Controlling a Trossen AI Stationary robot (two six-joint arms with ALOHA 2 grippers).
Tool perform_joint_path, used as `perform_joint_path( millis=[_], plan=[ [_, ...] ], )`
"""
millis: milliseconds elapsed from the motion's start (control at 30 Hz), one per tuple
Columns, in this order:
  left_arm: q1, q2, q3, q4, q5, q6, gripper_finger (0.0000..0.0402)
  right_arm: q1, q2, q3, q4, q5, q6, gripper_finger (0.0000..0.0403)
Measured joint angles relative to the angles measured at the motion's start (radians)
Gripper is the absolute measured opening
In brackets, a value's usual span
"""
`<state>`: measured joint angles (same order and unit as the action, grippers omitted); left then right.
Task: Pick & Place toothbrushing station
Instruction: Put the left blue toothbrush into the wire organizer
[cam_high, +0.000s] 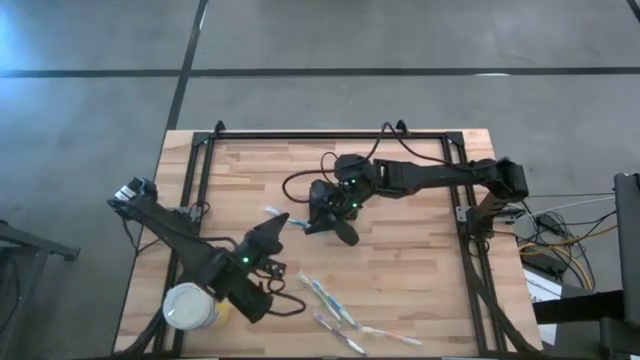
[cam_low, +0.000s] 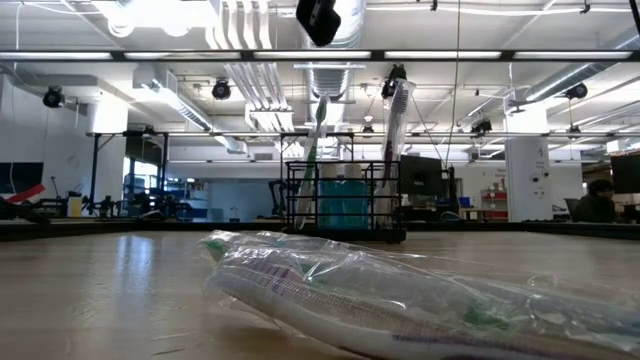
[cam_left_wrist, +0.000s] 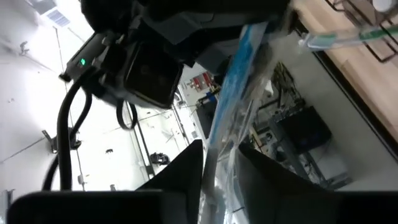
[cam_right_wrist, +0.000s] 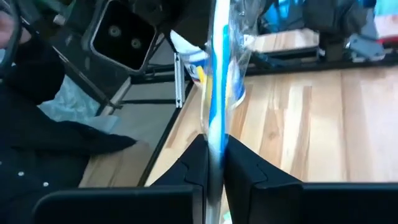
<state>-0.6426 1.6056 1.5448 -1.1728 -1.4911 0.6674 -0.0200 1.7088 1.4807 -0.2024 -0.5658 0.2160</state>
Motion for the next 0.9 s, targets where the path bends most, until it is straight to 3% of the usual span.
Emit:
perform_joint_path(
  millis=[400, 600, 767, 900],
  plan=[
    [-0.103, -0.127, -0.005, 0.002, -0.010, -0.238, 0.0112, 0.001, -0.200, -0.076, -0.056, 0.133, -0.105, 0.0019],
    [-0.120, -0.212, -0.010, 0.004, 0.120, -0.454, 0.0111, 0.003, -0.349, -0.206, -0.037, 0.218, -0.123, 0.0019],
    [-0.117, -0.294, -0.020, 0.020, 0.287, -0.712, 0.0110, 0.003, -0.505, -0.374, 0.054, 0.270, -0.124, 0.0019],
    [-0.118, -0.393, -0.166, 0.155, 0.323, -0.766, 0.0110, 0.003, -0.635, -0.541, 0.173, 0.309, -0.145, 0.0019]
  ],
)
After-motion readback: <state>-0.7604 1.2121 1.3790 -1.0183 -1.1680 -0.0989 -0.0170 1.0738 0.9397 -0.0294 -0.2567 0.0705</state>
